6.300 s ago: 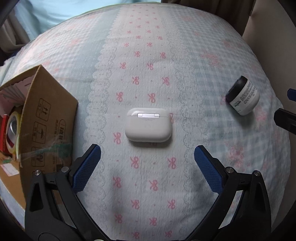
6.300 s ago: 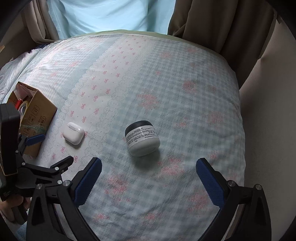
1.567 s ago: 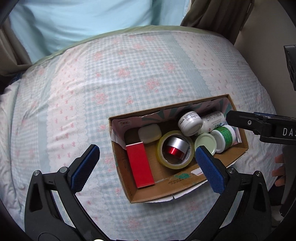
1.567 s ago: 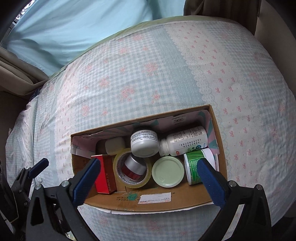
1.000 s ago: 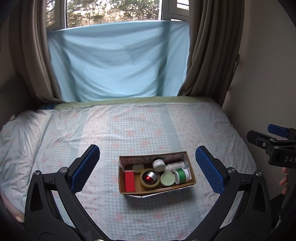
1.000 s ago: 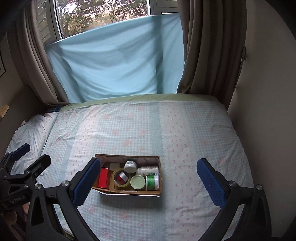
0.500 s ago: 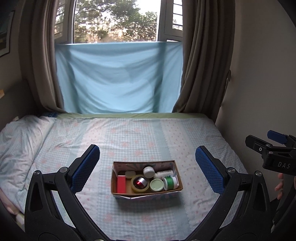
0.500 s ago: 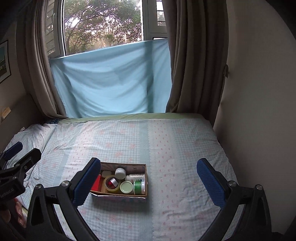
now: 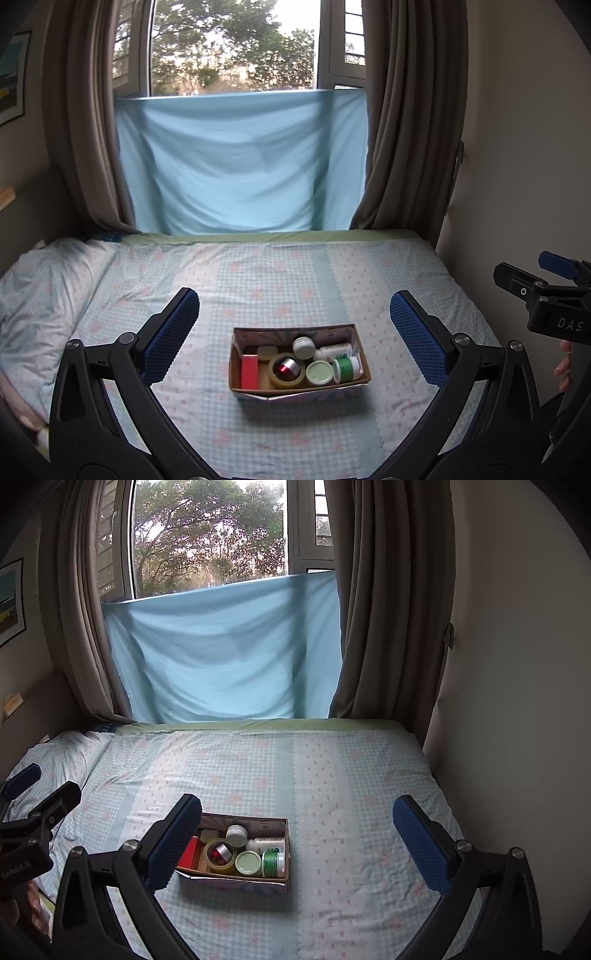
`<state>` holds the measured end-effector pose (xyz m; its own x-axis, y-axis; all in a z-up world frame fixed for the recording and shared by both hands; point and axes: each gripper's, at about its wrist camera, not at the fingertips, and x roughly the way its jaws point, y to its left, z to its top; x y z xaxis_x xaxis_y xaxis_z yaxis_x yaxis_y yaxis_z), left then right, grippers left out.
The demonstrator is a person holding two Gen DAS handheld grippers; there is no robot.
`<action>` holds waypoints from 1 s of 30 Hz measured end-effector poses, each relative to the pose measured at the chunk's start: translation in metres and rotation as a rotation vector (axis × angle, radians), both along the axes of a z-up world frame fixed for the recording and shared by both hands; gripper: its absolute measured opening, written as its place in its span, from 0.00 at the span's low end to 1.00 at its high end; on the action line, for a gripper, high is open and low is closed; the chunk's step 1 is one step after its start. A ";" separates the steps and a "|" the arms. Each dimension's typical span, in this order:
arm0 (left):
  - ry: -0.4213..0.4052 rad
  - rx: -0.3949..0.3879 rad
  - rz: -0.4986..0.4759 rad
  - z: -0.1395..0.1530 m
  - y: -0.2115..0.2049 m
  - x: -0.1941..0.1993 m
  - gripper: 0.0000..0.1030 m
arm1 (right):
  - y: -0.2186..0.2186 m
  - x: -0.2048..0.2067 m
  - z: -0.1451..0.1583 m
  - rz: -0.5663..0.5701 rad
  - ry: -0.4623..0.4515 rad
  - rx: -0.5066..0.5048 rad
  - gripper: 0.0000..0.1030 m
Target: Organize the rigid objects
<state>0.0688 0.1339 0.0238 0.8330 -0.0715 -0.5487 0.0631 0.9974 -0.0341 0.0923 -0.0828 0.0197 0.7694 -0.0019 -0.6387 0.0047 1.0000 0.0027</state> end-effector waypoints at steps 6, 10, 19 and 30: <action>-0.011 -0.004 0.012 0.002 0.001 0.000 1.00 | 0.000 0.001 0.000 0.002 -0.003 0.003 1.00; -0.021 0.000 0.014 0.005 0.001 -0.001 1.00 | -0.001 0.001 0.000 0.000 -0.006 0.006 1.00; -0.027 -0.007 0.018 0.005 0.003 -0.001 1.00 | 0.001 0.001 0.002 0.001 -0.010 0.001 1.00; -0.032 0.003 0.015 0.005 -0.001 -0.002 1.00 | 0.001 0.001 0.003 -0.005 -0.012 0.005 1.00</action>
<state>0.0670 0.1330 0.0293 0.8509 -0.0573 -0.5222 0.0496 0.9984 -0.0288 0.0938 -0.0821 0.0226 0.7771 -0.0027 -0.6294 0.0094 0.9999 0.0074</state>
